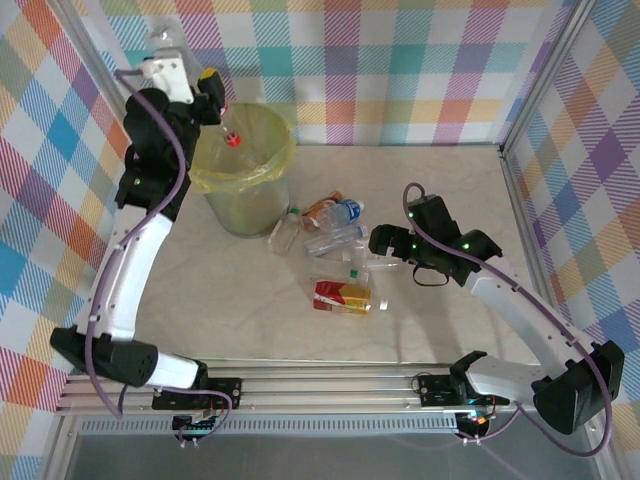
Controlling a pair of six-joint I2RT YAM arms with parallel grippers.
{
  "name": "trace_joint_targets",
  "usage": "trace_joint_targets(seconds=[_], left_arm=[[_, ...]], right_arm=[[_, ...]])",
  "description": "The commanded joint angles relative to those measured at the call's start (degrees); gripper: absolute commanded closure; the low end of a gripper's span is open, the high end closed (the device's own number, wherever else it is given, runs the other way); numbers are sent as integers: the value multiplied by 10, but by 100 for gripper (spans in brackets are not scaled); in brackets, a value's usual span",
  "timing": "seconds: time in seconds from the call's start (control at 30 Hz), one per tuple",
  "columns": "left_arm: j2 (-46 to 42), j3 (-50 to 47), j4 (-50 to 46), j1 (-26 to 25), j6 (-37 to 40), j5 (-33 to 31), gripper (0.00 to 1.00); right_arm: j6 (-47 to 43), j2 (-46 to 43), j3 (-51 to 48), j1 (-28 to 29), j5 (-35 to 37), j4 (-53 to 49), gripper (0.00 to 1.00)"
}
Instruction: Put the plastic bottles in the bin
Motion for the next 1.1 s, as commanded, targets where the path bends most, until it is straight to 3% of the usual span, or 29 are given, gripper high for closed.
trace_joint_targets(seconds=[0.0, 0.2, 0.33, 0.73, 1.07], left_arm=[[44, 57, 25, 6, 113, 20, 45], [156, 145, -19, 26, 169, 2, 44], [202, 155, -16, 44, 174, 4, 45], [226, 40, 74, 76, 125, 28, 46], [223, -88, 219, 79, 130, 57, 42]], right_arm=[[16, -9, -6, -3, -10, 15, 0], [24, -7, -5, -3, -20, 14, 0], [27, -14, -8, -3, -23, 12, 0], [24, -8, -15, -3, -23, 19, 0], [26, -1, -25, -3, -29, 35, 0]])
